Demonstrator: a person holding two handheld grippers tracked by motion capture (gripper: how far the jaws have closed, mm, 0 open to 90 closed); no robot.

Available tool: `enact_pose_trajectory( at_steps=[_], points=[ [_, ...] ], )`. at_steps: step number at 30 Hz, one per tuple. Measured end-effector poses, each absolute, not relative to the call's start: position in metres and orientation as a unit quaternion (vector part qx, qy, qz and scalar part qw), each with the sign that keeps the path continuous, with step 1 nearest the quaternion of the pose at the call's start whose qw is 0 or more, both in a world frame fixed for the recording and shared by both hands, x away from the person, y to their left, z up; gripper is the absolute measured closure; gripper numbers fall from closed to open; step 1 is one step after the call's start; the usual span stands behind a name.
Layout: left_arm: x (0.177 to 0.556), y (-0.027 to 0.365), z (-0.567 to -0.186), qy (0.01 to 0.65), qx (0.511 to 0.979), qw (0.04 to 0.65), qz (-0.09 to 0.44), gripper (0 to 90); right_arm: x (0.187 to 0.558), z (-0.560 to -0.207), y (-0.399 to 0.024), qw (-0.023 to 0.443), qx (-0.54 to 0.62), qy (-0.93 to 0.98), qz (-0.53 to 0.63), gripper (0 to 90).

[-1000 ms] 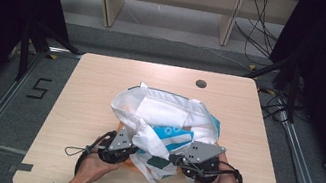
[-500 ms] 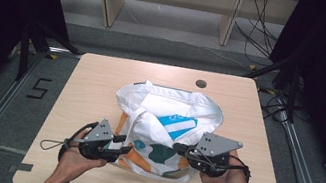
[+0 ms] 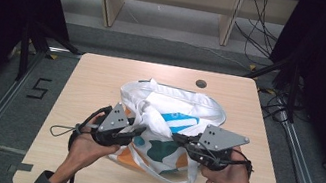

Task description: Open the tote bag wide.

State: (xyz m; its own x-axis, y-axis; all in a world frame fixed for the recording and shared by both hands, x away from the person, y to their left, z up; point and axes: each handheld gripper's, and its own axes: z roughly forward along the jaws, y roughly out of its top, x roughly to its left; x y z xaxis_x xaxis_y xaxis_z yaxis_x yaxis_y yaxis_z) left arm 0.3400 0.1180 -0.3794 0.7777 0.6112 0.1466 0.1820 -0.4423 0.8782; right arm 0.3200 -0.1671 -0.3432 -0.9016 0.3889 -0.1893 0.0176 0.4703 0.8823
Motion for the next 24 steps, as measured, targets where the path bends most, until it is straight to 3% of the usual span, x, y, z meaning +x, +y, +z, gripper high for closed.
enact_pose_trajectory(
  at_steps=[7, 10, 14, 15, 16, 17, 22, 24],
  points=[
    [0.357, 0.12, -0.4, 0.28, 0.788, 0.497, 0.233, 84.5, 0.324, -0.349, -0.137, 0.172, 0.09, 0.838, 0.509, 90.0],
    [0.364, 0.117, -0.403, 0.293, 0.783, 0.498, 0.232, 85.1, 0.326, -0.352, -0.129, 0.191, 0.077, 0.846, 0.491, 90.0],
    [0.366, 0.119, -0.403, 0.293, 0.786, 0.502, 0.211, 84.5, 0.321, -0.361, -0.125, 0.18, 0.085, 0.858, 0.474, 90.0],
    [0.368, 0.122, -0.402, 0.283, 0.794, 0.504, 0.19, 81.4, 0.322, -0.363, -0.128, 0.183, 0.087, 0.86, 0.468, 90.0],
    [0.364, 0.131, -0.398, 0.296, 0.786, 0.517, 0.163, 70.2, 0.321, -0.369, -0.131, 0.182, 0.094, 0.863, 0.462, 90.0],
    [0.364, 0.131, -0.398, 0.296, 0.786, 0.517, 0.163, 64.5, 0.321, -0.369, -0.131, 0.182, 0.094, 0.863, 0.462, 90.0],
    [0.347, 0.16, -0.361, 0.297, 0.769, 0.539, 0.176, 52.1, 0.321, -0.378, -0.132, 0.188, 0.097, 0.866, 0.452, 90.0],
    [0.352, 0.151, -0.341, 0.301, 0.765, 0.537, 0.188, 47.9, 0.317, -0.377, -0.129, 0.18, 0.101, 0.865, 0.457, 90.0]
  ],
)
